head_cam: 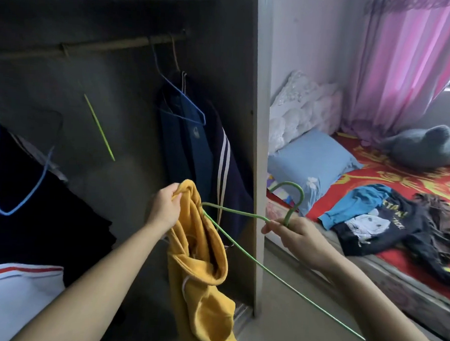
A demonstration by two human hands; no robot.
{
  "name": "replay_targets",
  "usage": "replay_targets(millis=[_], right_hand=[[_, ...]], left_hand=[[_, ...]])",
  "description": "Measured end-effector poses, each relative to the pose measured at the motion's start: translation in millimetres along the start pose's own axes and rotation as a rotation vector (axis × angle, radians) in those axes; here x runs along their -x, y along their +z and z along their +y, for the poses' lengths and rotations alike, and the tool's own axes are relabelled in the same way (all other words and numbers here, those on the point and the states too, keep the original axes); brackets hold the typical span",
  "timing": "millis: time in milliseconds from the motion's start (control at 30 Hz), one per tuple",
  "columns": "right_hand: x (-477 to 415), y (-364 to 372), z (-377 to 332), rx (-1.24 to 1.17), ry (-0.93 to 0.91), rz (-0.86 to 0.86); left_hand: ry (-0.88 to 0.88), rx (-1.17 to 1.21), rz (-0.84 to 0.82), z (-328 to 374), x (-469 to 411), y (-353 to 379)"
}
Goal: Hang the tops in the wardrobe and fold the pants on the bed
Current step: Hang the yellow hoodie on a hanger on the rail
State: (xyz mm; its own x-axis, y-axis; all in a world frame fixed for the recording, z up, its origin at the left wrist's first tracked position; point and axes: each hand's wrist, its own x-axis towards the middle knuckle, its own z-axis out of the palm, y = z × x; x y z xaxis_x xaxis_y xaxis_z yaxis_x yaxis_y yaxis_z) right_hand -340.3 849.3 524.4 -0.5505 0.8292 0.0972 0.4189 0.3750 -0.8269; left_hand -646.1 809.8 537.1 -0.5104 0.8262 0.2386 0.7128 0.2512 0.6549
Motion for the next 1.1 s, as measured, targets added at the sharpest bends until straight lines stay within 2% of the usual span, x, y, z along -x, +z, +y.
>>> replay_targets(millis=[233,367,533,700,933,1100], right_hand=[[-9.7,0.8,-16.0,0.071,0.024,-0.1],[-19.0,9.7,-27.3,0.112,-0.002,-0.135],[-25.2,11.0,-40.1,0.141,-0.015,-0.151],[-35.4,35.4,-47.7,0.13,0.04,-0.246],[-34.4,94.3,-59.0,-0.078,0.146,-0.331],[-19.2,67.1,-67.9,-0.053,0.115,-0.303]], left_hand=[[-0.009,0.067,0.052,-14.8,-8.6,-5.0],[0.006,0.029,0.097,-21.1,-8.0,-7.4],[-0.106,-0.001,0.205,-43.7,-9.6,-24.3],[-0.24,0.129,0.182,-59.6,-1.5,-29.9],[-0.251,0.263,0.143,-42.2,13.5,-18.3],[-0.262,0.124,0.222,-50.0,15.4,-31.6]])
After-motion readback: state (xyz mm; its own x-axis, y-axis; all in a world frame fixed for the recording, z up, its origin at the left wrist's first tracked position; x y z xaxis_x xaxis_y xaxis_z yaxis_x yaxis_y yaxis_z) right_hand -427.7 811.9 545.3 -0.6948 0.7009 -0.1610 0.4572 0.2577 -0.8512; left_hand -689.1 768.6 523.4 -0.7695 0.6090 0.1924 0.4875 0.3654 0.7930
